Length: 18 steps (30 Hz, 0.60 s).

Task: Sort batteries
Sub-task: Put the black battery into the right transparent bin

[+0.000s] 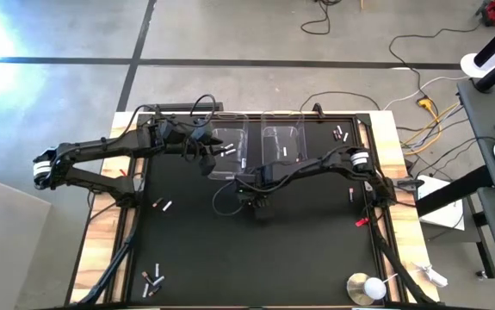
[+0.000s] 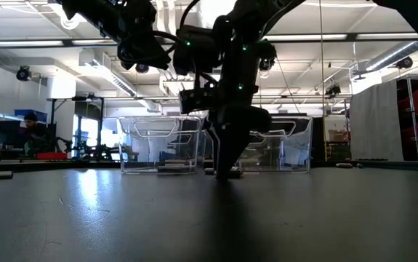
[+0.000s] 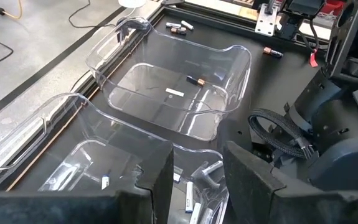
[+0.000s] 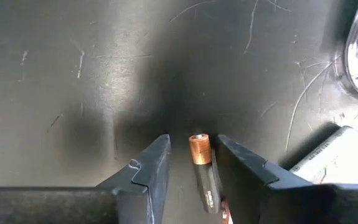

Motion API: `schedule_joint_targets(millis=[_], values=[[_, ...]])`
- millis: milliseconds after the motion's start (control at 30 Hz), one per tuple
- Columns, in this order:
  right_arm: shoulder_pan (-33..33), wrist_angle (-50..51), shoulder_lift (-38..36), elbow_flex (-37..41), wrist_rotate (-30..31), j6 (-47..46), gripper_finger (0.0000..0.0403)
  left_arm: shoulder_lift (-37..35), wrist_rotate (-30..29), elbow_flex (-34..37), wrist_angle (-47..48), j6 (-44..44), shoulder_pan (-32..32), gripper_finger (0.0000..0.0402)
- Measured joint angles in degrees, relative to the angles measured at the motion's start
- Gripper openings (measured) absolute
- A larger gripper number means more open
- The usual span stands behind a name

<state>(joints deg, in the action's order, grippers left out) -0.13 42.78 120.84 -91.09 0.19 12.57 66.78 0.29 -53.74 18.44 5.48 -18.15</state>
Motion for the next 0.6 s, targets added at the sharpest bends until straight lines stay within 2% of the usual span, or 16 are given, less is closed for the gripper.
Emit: schedule_joint_targets(millis=[400,600], values=[[-0.19,0.13,0.02,0.17,-1.99,0.67,0.0049,0.0,-0.02,0.26,-0.01,0.0,0.0,0.0119],[-0.27,0.0,0.02,0.22,-1.97,2.44,0.0034,0.0,-0.04,0.26,0.0,0.0,0.0,0.0119]])
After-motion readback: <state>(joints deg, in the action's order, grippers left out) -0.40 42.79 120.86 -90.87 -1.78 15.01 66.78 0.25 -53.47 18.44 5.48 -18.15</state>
